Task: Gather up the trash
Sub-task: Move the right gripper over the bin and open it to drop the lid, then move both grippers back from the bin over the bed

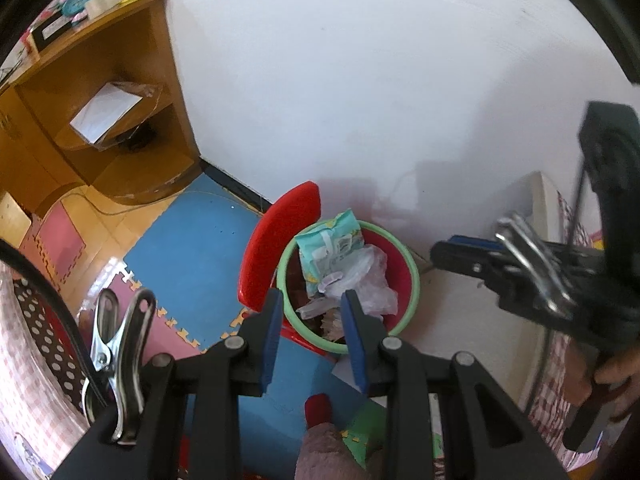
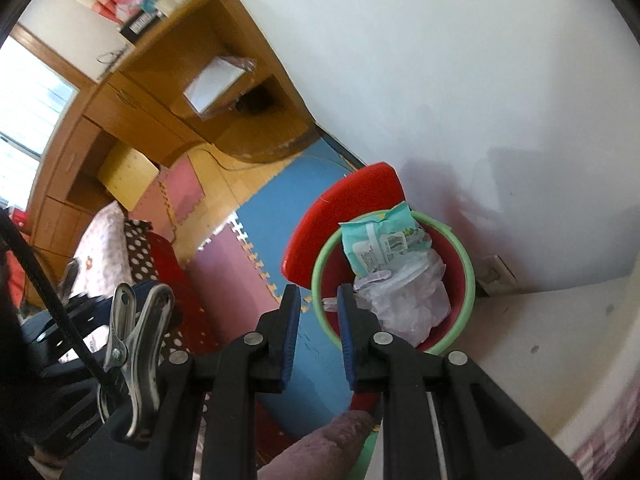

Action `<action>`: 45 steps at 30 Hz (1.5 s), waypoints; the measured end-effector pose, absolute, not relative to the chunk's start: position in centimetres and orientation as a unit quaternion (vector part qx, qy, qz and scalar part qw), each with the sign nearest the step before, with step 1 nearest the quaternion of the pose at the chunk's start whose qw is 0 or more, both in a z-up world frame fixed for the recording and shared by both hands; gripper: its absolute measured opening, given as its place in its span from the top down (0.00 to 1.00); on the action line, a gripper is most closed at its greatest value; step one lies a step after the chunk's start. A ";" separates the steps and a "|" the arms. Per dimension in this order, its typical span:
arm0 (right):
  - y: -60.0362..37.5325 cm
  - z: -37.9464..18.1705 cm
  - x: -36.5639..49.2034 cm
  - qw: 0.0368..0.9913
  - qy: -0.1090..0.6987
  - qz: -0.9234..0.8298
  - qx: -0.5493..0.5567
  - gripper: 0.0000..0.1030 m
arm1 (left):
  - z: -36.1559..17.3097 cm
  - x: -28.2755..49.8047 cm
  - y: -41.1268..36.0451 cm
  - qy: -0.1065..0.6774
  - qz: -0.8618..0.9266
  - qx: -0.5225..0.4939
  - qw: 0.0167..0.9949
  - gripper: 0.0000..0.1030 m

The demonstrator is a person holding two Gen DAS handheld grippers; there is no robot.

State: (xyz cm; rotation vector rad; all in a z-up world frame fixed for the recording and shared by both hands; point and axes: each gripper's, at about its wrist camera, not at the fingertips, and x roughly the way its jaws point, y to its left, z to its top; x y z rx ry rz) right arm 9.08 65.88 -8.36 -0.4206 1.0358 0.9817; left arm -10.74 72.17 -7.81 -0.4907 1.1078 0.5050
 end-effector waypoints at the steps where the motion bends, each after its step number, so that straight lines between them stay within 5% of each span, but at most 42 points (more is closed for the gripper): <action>1: 65.3 -7.9 8.7 0.739 0.468 0.448 -0.188 0.81 | -7.6 -10.6 71.9 0.515 0.232 -0.227 0.793 0.70; 45: 34.0 0.7 0.7 0.866 0.371 0.336 0.012 0.80 | 0.8 -2.5 49.8 0.525 0.061 -0.069 0.846 0.70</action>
